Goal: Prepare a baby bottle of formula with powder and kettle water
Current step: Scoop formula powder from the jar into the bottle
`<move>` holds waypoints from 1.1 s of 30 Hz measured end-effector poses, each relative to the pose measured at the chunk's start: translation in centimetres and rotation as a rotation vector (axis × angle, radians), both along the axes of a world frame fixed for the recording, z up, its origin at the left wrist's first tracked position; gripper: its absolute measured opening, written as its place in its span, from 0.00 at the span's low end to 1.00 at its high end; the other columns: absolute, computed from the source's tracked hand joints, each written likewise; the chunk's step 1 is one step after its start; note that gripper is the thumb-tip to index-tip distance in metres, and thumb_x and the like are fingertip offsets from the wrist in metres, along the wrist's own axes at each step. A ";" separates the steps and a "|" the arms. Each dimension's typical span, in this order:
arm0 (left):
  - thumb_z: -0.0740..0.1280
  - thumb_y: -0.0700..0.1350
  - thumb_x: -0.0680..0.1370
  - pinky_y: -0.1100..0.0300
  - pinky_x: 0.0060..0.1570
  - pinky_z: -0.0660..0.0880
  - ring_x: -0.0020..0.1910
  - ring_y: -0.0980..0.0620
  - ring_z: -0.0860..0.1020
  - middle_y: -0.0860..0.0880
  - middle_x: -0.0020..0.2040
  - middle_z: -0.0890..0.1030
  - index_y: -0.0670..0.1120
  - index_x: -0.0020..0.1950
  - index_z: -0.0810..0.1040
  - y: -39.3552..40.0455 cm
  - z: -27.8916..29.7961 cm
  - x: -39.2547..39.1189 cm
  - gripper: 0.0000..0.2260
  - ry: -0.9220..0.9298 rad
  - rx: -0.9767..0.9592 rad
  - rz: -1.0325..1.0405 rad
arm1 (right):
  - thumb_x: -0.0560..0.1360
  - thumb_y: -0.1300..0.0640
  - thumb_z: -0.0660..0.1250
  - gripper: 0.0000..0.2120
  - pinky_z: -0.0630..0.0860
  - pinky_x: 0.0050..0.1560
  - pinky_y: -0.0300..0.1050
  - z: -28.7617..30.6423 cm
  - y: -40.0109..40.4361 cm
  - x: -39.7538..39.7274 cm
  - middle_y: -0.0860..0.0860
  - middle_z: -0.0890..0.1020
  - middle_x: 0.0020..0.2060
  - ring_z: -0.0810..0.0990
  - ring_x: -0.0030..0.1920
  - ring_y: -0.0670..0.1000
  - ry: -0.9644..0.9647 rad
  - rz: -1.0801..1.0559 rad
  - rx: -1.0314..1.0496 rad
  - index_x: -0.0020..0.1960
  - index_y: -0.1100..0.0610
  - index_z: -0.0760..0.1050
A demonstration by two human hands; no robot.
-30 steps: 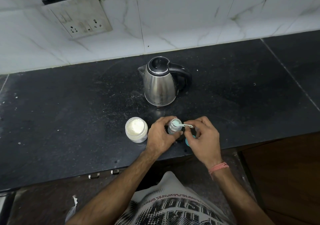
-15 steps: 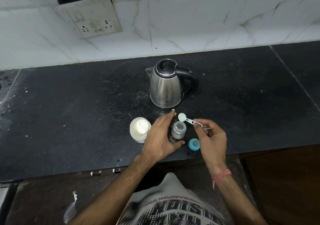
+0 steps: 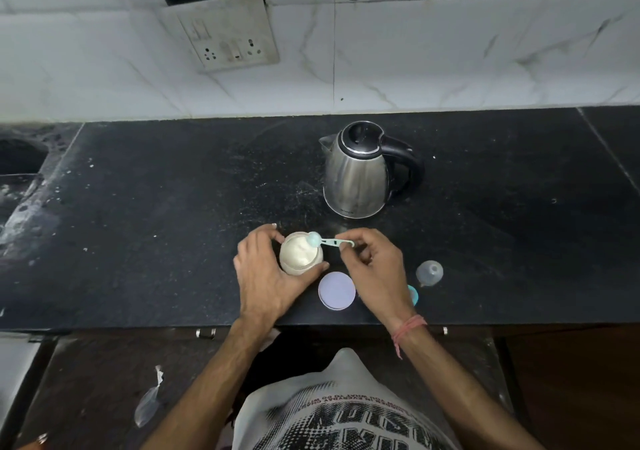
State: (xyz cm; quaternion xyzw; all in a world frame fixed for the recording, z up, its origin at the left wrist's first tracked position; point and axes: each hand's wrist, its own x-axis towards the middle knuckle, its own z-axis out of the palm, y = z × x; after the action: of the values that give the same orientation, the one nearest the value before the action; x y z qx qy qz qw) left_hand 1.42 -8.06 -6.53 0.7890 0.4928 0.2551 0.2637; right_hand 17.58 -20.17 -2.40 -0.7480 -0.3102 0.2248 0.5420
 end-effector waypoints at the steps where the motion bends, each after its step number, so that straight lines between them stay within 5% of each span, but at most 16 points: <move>1: 0.85 0.75 0.60 0.42 0.67 0.73 0.71 0.48 0.73 0.57 0.73 0.77 0.55 0.61 0.73 0.0 -0.3 -0.3 0.41 0.009 -0.004 0.004 | 0.80 0.63 0.74 0.09 0.73 0.41 0.30 0.0 0.5 -0.2 0.42 0.83 0.44 0.79 0.36 0.41 -0.031 0.028 -0.014 0.52 0.49 0.88; 11: 0.81 0.72 0.64 0.46 0.64 0.76 0.60 0.55 0.75 0.62 0.61 0.78 0.57 0.60 0.71 -0.4 -1.3 -0.9 0.35 -0.071 -0.134 0.000 | 0.79 0.52 0.72 0.09 0.80 0.48 0.51 -0.3 3.6 -1.8 0.41 0.81 0.46 0.83 0.46 0.48 -0.526 0.307 -0.243 0.58 0.44 0.80; 18: 0.85 0.66 0.65 0.47 0.55 0.83 0.54 0.58 0.85 0.59 0.56 0.85 0.62 0.60 0.70 -0.3 -1.2 -0.9 0.32 -0.134 -0.300 -0.003 | 0.77 0.50 0.76 0.05 0.77 0.42 0.49 -0.6 5.5 -2.6 0.46 0.87 0.46 0.86 0.46 0.55 -0.679 0.340 -0.285 0.52 0.46 0.88; 26: 0.86 0.63 0.66 0.48 0.54 0.84 0.53 0.59 0.85 0.59 0.56 0.85 0.62 0.61 0.71 -0.5 -1.5 -1.1 0.32 -0.159 -0.317 -0.002 | 0.79 0.54 0.73 0.07 0.81 0.50 0.53 -0.4 6.8 -2.8 0.47 0.87 0.49 0.86 0.51 0.57 -0.682 0.383 -0.387 0.53 0.45 0.88; 33: 0.86 0.65 0.65 0.46 0.60 0.82 0.63 0.54 0.81 0.59 0.64 0.78 0.56 0.62 0.67 -1.8 -2.9 -0.9 0.38 -0.210 -0.269 0.033 | 0.79 0.43 0.75 0.24 0.81 0.58 0.50 -1.4 4.1 -1.2 0.41 0.81 0.62 0.84 0.55 0.45 -0.491 0.357 -0.191 0.74 0.41 0.77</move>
State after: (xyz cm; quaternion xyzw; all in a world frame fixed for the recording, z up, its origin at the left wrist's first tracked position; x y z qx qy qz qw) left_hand 0.55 -9.86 -9.46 0.7072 0.5052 0.2723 0.4128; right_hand 16.33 -16.08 -3.79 -0.7611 -0.5358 0.1573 0.3300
